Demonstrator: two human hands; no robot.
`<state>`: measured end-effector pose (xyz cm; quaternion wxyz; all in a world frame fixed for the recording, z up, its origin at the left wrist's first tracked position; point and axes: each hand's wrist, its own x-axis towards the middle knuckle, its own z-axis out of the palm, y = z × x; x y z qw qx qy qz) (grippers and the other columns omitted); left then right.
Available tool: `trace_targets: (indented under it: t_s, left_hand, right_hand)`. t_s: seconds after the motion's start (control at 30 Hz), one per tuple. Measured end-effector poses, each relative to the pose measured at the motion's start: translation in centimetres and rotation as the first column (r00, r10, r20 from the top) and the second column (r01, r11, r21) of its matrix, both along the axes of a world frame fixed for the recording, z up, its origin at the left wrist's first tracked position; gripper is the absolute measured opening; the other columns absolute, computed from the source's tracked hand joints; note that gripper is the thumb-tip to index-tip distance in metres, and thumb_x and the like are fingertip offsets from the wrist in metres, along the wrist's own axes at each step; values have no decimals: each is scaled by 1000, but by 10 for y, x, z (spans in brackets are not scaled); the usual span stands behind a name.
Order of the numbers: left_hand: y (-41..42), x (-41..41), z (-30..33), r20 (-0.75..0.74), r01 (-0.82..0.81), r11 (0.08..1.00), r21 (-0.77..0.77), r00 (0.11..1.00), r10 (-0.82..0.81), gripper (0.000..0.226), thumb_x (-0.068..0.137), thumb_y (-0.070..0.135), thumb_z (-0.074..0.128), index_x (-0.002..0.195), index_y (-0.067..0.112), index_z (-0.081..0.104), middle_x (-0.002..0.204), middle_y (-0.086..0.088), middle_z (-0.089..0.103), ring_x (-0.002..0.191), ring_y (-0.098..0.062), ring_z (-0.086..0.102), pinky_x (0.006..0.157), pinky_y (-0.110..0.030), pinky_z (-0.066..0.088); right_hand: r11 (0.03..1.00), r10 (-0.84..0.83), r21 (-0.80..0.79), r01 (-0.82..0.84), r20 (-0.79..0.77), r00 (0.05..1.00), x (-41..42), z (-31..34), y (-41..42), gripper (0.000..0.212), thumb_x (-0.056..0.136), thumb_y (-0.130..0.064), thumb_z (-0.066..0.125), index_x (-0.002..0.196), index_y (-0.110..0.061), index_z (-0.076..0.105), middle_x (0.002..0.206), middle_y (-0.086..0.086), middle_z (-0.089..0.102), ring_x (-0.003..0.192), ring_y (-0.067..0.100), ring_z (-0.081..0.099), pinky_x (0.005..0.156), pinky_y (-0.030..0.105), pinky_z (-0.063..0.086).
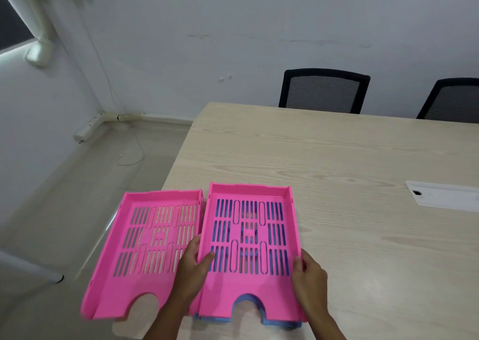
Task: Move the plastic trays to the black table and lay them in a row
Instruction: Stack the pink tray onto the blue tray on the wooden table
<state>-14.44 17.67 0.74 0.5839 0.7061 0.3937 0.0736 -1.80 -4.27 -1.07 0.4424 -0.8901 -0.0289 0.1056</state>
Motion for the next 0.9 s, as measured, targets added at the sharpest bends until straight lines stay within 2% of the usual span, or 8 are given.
trace_targets:
  t_s: [0.2,0.4,0.5,0.6,0.67,0.8,0.9]
  left_hand:
    - [1,-2,-2,6,-28,1000,-1,1000,28,60,96,18,59,150,14,35,157,-10,38,141,-32,38,112,-46,33]
    - [2,-5,-1,11,-63,998,1,998,63,58,95,16,59,149,12,38,155,-12,40,141,-32,39,113,-48,34]
    - [3,-6,-1,4,-68,998,12,998,67,56,95,17,60,148,14,40,153,-13,43,139,-33,43,112,-50,36]
    - [4,-6,0,-6,-50,999,20,999,50,59,95,19,60,149,14,37,155,-12,40,140,-35,40,112,-52,35]
    - [2,-4,0,-6,-39,999,20,999,39,60,95,20,59,150,14,35,156,-13,39,141,-36,38,112,-52,34]
    - [-1,-1,0,-1,-23,1000,0,1000,23,59,96,16,58,150,12,35,154,-13,40,140,-33,39,111,-48,34]
    - [-2,0,1,-5,-22,1000,-4,1000,22,58,96,15,58,149,13,36,154,-12,41,140,-33,40,111,-47,34]
  right_hand:
    - [1000,17,-7,-17,3,1000,-3,-2,0,27,101,-11,45,82,-20,63,64,-3,64,59,10,60,51,22,40]
    - [1000,20,-6,-20,-10,1000,-5,-2,-1,27,100,-12,46,82,-22,64,62,-3,64,57,10,60,51,21,40]
    - [999,31,-20,-31,-9,999,-7,-2,-1,27,100,-12,45,84,-16,66,63,-2,64,55,9,58,49,16,40]
    - [998,37,-40,-38,-5,999,-9,-3,1,26,101,-13,45,84,-14,65,62,-1,64,54,9,57,49,18,42]
    - [999,34,-39,-33,12,999,-9,-2,1,25,101,-13,44,85,-17,64,63,-2,64,57,10,60,52,23,44]
    - [999,30,-42,-28,36,999,-7,0,-2,25,101,-11,44,84,-19,60,62,-5,61,58,8,58,51,21,40]
    - [998,34,-46,-33,24,999,-6,-3,-3,24,101,-12,43,89,-15,64,65,-4,64,60,11,61,56,28,47]
